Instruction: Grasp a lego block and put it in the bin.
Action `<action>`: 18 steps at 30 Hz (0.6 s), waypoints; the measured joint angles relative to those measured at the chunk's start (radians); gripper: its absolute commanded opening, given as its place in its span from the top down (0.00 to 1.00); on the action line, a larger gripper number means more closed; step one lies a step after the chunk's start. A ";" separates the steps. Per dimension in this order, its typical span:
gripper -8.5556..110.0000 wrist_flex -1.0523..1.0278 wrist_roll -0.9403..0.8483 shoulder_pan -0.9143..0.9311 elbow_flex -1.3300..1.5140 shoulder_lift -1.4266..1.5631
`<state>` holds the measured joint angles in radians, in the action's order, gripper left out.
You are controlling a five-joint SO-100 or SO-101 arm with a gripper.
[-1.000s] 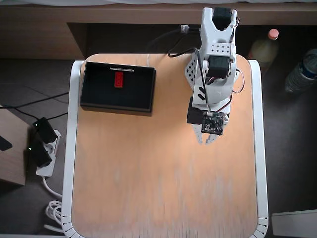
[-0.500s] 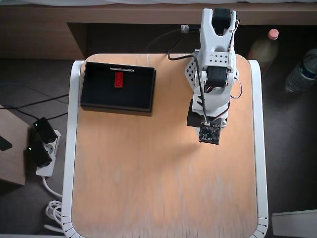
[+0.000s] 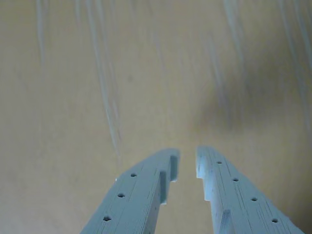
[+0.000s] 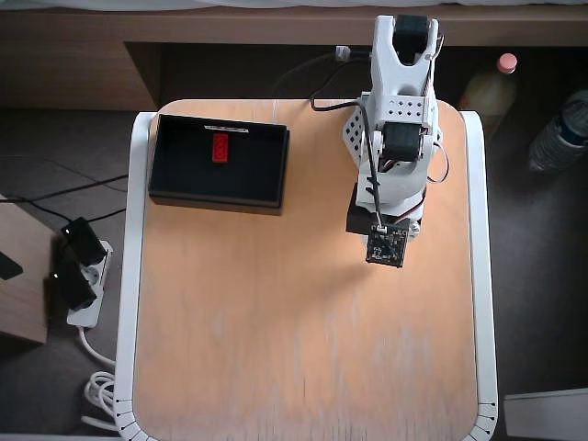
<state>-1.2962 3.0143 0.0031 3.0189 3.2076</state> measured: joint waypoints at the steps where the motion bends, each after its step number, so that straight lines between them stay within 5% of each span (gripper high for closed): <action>1: 0.93 -0.005 -0.006 0.000 0.000 0.000; 18: 0.93 -0.020 -0.071 0.000 0.002 0.000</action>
<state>-1.3162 2.9437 0.0031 3.0204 3.2076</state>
